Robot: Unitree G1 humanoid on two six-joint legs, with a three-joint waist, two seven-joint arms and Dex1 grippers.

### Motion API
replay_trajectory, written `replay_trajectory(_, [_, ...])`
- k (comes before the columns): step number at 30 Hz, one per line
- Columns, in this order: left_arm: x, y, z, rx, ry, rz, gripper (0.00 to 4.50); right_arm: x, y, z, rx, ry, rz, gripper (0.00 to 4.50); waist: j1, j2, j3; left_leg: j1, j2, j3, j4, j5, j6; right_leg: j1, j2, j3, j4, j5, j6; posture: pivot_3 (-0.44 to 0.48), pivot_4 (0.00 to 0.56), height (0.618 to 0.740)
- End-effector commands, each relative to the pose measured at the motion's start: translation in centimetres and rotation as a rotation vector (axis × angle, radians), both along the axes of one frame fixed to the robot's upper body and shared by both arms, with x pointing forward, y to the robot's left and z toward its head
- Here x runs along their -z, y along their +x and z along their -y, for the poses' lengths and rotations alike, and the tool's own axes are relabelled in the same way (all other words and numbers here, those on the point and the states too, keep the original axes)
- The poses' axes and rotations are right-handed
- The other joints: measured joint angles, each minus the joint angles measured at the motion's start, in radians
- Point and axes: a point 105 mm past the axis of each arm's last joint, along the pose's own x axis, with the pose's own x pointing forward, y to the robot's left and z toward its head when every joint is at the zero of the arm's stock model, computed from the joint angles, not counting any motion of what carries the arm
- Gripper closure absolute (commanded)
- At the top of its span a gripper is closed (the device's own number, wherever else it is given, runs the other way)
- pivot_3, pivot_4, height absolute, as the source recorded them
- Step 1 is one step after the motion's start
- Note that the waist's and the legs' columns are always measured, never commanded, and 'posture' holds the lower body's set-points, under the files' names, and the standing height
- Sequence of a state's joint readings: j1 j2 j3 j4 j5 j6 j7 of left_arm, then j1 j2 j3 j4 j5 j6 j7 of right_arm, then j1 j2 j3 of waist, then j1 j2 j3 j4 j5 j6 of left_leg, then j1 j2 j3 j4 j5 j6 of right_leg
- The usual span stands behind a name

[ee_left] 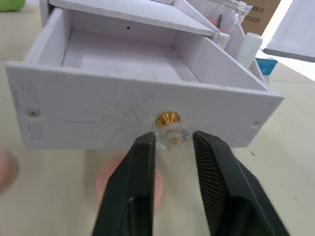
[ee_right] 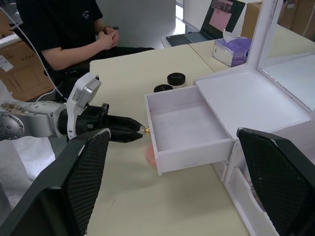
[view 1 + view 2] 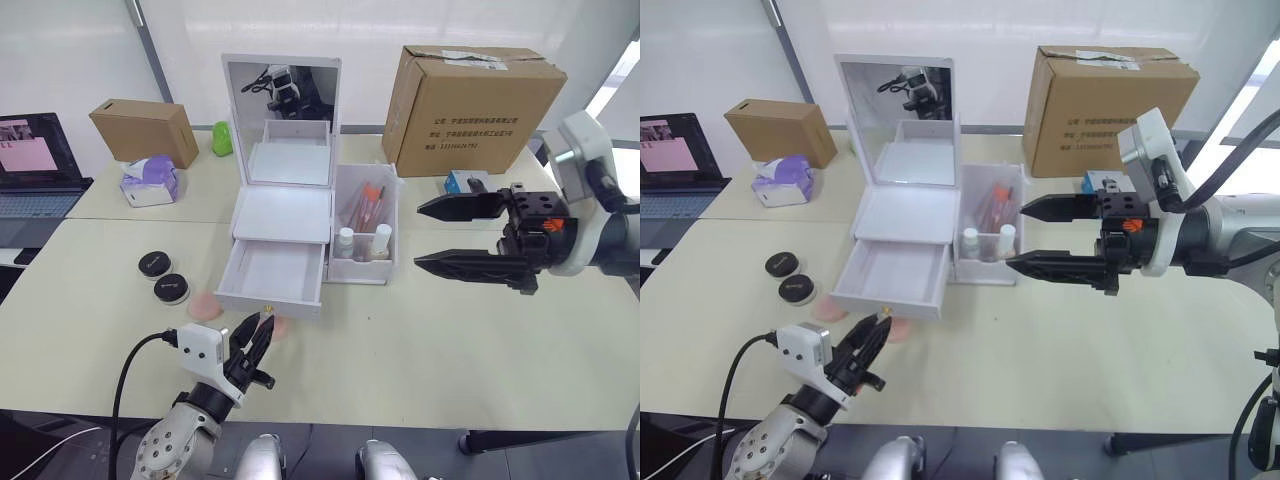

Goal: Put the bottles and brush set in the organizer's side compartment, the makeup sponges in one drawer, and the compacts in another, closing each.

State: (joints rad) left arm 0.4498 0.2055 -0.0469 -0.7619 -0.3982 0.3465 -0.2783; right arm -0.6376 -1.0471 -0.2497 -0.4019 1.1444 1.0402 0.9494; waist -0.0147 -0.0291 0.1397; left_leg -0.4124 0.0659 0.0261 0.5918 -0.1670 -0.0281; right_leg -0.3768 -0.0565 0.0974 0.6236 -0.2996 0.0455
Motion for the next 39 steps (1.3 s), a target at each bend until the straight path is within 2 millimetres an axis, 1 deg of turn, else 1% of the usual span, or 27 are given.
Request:
replay_trajectory(1, [-0.8,-0.3,-0.1,0.037,-0.047,0.028,1.95,-0.9,-0.2,0.6,0.005,0.008,0.060,0.00,0.000,0.000,0.000,-0.001,0.000,0.000,0.000,0.000,0.000,-0.001,0.000,0.000,0.000,0.000,0.000,0.000,0.150,0.740])
replay_trajectory(4, [-0.9,-0.9,-0.6,0.066,-0.064,0.021,1.00,-0.8,-0.2,0.9,0.002,0.008,0.061,0.00,0.000,0.001,-0.001,-0.002,0.000,0.000,0.000,0.000,0.000,-0.003,0.000,0.000,0.000,0.000,0.000,0.000,0.150,0.740])
replay_trajectory(6, [-1.1,-1.6,-1.4,0.071,-0.086,0.017,0.42,-0.7,-0.2,1.1,0.000,0.009,0.058,0.00,-0.001,0.001,-0.001,-0.002,0.000,0.000,0.000,0.000,0.000,-0.003,0.000,0.000,0.000,0.000,0.000,0.000,0.150,0.740])
replay_trajectory(7, [-1.3,-1.9,-1.8,0.073,-0.109,0.013,0.04,-0.6,-0.3,1.3,-0.001,0.009,0.055,0.00,-0.001,0.001,-0.001,-0.002,0.000,0.000,0.000,0.000,0.000,-0.003,0.000,0.000,0.000,0.000,0.000,0.000,0.150,0.740])
replay_trajectory(8, [-1.4,-2.2,-2.3,0.071,-0.128,0.011,0.04,-0.5,-0.3,1.4,-0.001,0.009,0.054,0.00,-0.002,0.001,-0.001,-0.002,0.001,0.000,0.000,0.000,0.000,-0.003,0.000,0.000,0.000,0.000,0.000,0.000,0.150,0.740])
replay_trajectory(11, [-1.1,-2.5,-5.2,0.033,-0.088,0.011,0.04,-0.4,-0.2,1.7,0.002,0.009,0.058,0.00,-0.002,0.000,0.000,-0.002,0.001,0.000,0.000,0.000,0.000,-0.004,0.000,0.000,0.001,0.000,0.000,0.000,0.150,0.740])
replay_trajectory(13, [-0.6,-2.5,-7.4,0.037,0.020,0.001,0.04,-0.2,0.1,1.8,0.020,0.005,0.068,0.00,0.000,0.000,0.000,-0.002,0.001,0.000,0.000,0.000,0.000,-0.006,0.000,0.000,0.001,0.000,-0.001,0.000,0.150,0.740])
replay_trajectory(15, [-0.2,-2.3,-9.4,0.089,0.153,-0.029,0.04,0.4,0.4,2.0,0.046,-0.019,0.073,0.00,0.002,0.001,-0.001,-0.002,0.001,0.000,-0.001,0.000,0.000,-0.007,0.000,-0.001,0.001,0.000,-0.001,0.000,0.150,0.740])
replay_trajectory(17, [-0.6,-1.4,-12.1,0.117,0.202,-0.059,0.04,1.4,0.7,2.3,0.076,-0.051,0.076,0.00,0.003,0.000,-0.001,-0.003,0.001,0.001,-0.001,0.000,0.000,-0.009,0.000,-0.001,0.001,0.000,-0.001,0.000,0.150,0.740])
replay_trajectory(18, [-1.3,-0.7,-13.5,0.124,0.242,-0.052,0.04,1.9,0.8,2.4,0.095,-0.055,0.072,0.00,0.005,0.000,-0.001,-0.003,0.001,0.001,-0.001,0.000,-0.001,-0.009,-0.002,-0.002,0.001,0.001,-0.001,0.000,0.150,0.740])
replay_trajectory(20, [-2.5,0.6,-15.8,0.135,0.308,-0.041,0.04,2.6,1.2,2.8,0.139,-0.069,0.068,0.00,0.006,0.000,-0.001,-0.003,0.001,0.002,-0.001,-0.005,-0.008,-0.010,-0.003,-0.002,0.001,0.001,-0.002,0.000,0.150,0.740])
replay_trajectory(21, [-3.3,1.8,-17.7,0.139,0.359,-0.048,0.04,3.3,1.4,3.3,0.187,-0.097,0.052,0.00,0.009,0.000,-0.001,-0.004,0.001,0.003,-0.001,-0.005,-0.009,-0.011,-0.003,-0.003,0.001,0.001,-0.002,0.000,0.150,0.740])
replay_trajectory(23, [-4.7,3.0,-20.1,0.155,0.409,-0.060,0.04,4.5,1.6,4.3,0.254,-0.154,0.035,0.00,0.010,-0.002,-0.001,-0.004,0.001,0.003,-0.002,-0.005,-0.009,-0.012,-0.004,-0.004,0.002,0.002,-0.003,0.000,0.150,0.740])
replay_trajectory(24, [-6.0,4.1,-21.7,0.134,0.453,-0.038,0.04,5.5,1.7,5.2,0.295,-0.214,0.023,0.00,0.011,-0.002,-0.001,-0.004,0.002,0.003,-0.002,-0.005,-0.009,-0.013,-0.004,-0.005,0.001,0.002,-0.004,0.000,0.150,0.740])
replay_trajectory(25, [-6.9,4.7,-22.7,0.120,0.481,-0.021,0.04,6.2,1.7,5.7,0.318,-0.256,0.017,0.00,0.007,-0.002,-0.001,-0.003,0.002,0.003,-0.002,-0.005,-0.009,-0.012,-0.005,-0.006,0.001,0.003,-0.006,0.000,0.150,0.740])
replay_trajectory(27, [-9.2,6.4,-24.9,0.086,0.512,0.005,0.04,7.8,1.8,7.3,0.386,-0.324,0.009,0.00,0.005,-0.002,-0.001,-0.003,0.003,0.005,-0.002,-0.005,-0.009,-0.013,-0.006,-0.007,0.000,0.007,-0.013,0.000,0.150,0.740])
replay_trajectory(29, [-10.3,7.3,-26.0,0.080,0.534,0.002,0.04,8.6,1.9,8.4,0.435,-0.345,0.011,0.00,0.001,-0.002,-0.002,-0.003,0.004,0.006,-0.003,-0.005,-0.009,-0.014,-0.005,-0.009,0.001,0.007,-0.013,0.000,0.150,0.740])
replay_trajectory(31, [-10.9,8.0,-26.7,0.079,0.563,-0.010,0.04,8.0,1.4,9.9,0.487,-0.345,0.013,0.00,0.001,-0.002,-0.002,-0.002,0.004,0.006,-0.002,-0.005,-0.009,-0.013,-0.005,-0.009,0.002,0.008,-0.012,0.000,0.150,0.740])
replay_trajectory(33, [-11.2,8.4,-27.5,0.061,0.578,-0.020,0.04,7.3,0.2,11.8,0.531,-0.352,0.010,0.00,-0.002,0.000,-0.002,-0.002,0.004,0.006,-0.003,-0.005,-0.008,-0.013,-0.004,-0.009,0.003,0.008,-0.010,0.000,0.150,0.740])
replay_trajectory(34, [-11.3,8.6,-27.9,0.051,0.593,-0.033,0.04,7.2,-0.1,12.7,0.562,-0.342,0.009,0.00,-0.001,0.000,-0.002,-0.002,0.004,0.006,-0.002,-0.001,-0.002,-0.013,-0.004,-0.009,0.004,0.008,-0.009,0.000,0.150,0.740])
replay_trajectory(35, [-11.3,8.7,-28.1,0.045,0.603,-0.043,0.04,7.3,-0.4,13.4,0.583,-0.335,0.008,0.00,0.000,-0.001,-0.003,-0.001,0.004,0.005,-0.002,0.000,0.000,-0.012,-0.003,-0.009,0.004,0.007,-0.008,0.000,0.150,0.740])
replay_trajectory(37, [-11.5,9.0,-28.4,0.035,0.608,-0.044,0.04,7.4,-0.6,14.7,0.643,-0.267,0.004,0.00,-0.003,-0.004,-0.003,-0.001,0.005,0.004,-0.003,0.000,0.000,-0.012,0.000,-0.009,0.005,0.005,-0.004,0.000,0.150,0.740])
replay_trajectory(39, [-11.6,9.2,-28.4,0.032,0.607,-0.040,0.04,7.7,-0.7,15.4,0.667,-0.245,0.005,0.00,-0.005,-0.006,-0.003,0.001,0.006,0.003,-0.003,0.000,0.000,-0.012,0.000,-0.010,0.006,0.005,-0.004,0.000,0.150,0.740])
